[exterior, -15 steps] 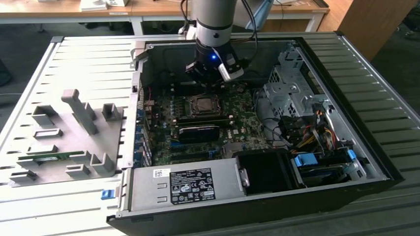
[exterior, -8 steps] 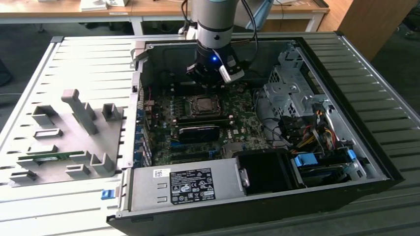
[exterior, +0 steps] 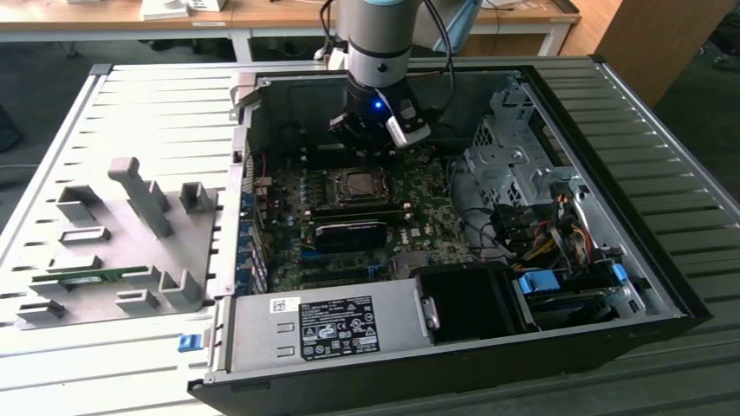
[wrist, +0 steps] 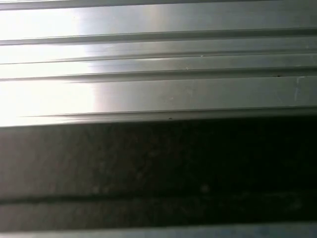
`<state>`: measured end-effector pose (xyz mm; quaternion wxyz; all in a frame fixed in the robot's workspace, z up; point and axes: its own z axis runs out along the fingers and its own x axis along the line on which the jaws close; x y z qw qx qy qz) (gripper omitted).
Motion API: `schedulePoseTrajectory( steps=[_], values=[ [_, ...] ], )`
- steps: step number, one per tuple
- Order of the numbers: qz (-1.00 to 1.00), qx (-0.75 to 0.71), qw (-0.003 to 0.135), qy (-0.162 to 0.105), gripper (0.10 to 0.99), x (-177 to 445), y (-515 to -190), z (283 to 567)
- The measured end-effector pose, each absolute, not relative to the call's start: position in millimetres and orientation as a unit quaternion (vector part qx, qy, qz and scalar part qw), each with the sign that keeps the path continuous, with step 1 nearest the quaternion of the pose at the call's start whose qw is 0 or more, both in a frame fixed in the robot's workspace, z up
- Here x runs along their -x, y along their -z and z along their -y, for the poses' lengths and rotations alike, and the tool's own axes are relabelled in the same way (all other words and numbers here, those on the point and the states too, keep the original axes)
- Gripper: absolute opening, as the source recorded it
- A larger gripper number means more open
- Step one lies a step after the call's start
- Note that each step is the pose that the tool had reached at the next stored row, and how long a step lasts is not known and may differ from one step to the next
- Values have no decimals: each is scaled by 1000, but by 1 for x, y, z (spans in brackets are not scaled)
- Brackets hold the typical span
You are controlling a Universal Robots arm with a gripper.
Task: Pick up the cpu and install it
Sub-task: 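Install the first cpu locking lever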
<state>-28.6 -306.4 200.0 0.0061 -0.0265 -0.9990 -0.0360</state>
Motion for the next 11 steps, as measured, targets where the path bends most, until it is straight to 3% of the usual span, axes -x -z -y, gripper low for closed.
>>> schedulePoseTrajectory(
  steps=[11],
  values=[
    [999, 27, 6, 22, 122, 28, -200, 306]
  ],
)
